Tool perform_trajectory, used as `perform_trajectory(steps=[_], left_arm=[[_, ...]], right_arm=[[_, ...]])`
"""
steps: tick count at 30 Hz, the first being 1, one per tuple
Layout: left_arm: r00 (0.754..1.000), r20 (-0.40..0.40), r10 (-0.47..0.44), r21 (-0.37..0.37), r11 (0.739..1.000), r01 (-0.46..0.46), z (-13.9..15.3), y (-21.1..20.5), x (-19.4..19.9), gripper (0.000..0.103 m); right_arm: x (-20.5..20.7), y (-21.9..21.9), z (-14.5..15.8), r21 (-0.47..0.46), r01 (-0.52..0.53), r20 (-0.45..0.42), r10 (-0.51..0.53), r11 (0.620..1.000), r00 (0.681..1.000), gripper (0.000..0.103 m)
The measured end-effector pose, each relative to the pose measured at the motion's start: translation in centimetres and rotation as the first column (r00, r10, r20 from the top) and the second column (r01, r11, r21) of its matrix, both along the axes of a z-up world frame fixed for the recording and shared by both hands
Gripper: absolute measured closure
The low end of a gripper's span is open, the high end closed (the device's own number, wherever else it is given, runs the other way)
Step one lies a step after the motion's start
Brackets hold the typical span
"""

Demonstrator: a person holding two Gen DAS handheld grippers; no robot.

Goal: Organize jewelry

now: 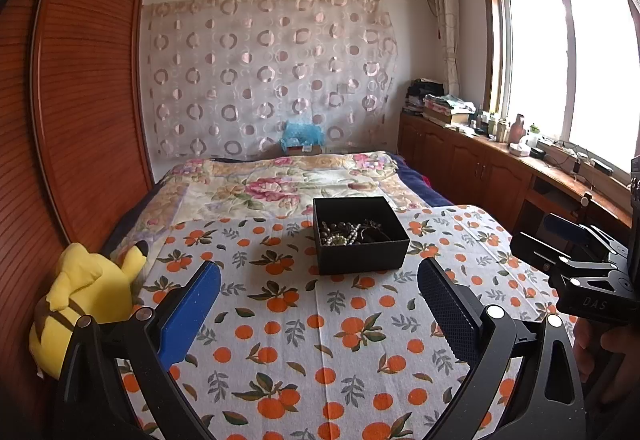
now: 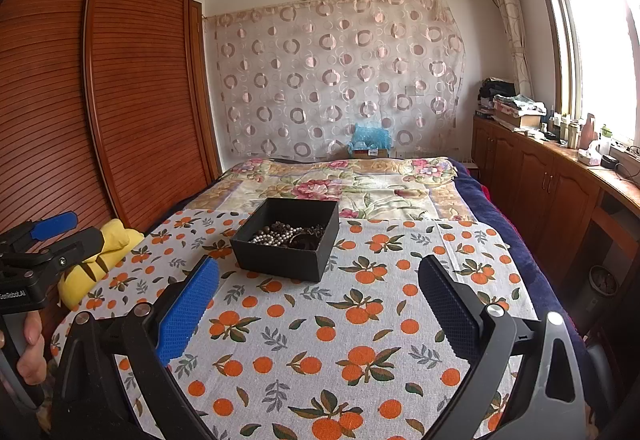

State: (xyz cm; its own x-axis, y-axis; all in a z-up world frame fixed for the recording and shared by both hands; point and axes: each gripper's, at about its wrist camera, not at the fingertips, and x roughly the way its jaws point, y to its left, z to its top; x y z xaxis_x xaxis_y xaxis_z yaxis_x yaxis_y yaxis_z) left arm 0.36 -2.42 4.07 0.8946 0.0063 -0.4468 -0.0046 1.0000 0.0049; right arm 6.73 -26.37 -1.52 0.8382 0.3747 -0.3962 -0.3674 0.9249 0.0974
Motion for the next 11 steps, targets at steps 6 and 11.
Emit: perform_trajectory(steps=[6,11], left_arm=[[1.000,0.001,-0.003,-0.002,1.000,0.003,-0.04,0.07,-0.03,0.008],[1.000,-0.001,-0.002,-0.002,1.000,0.002,-0.38,-0.35,0.16,0.008]], right_arm=[[-0.01,0.02,0.01,0.000,0.001,0.000,-0.001,1.000,1.000,0.003],[0.18,0.22,-0.18,0.000,0.001,0.000,-0.001,1.000,1.000,0.003]])
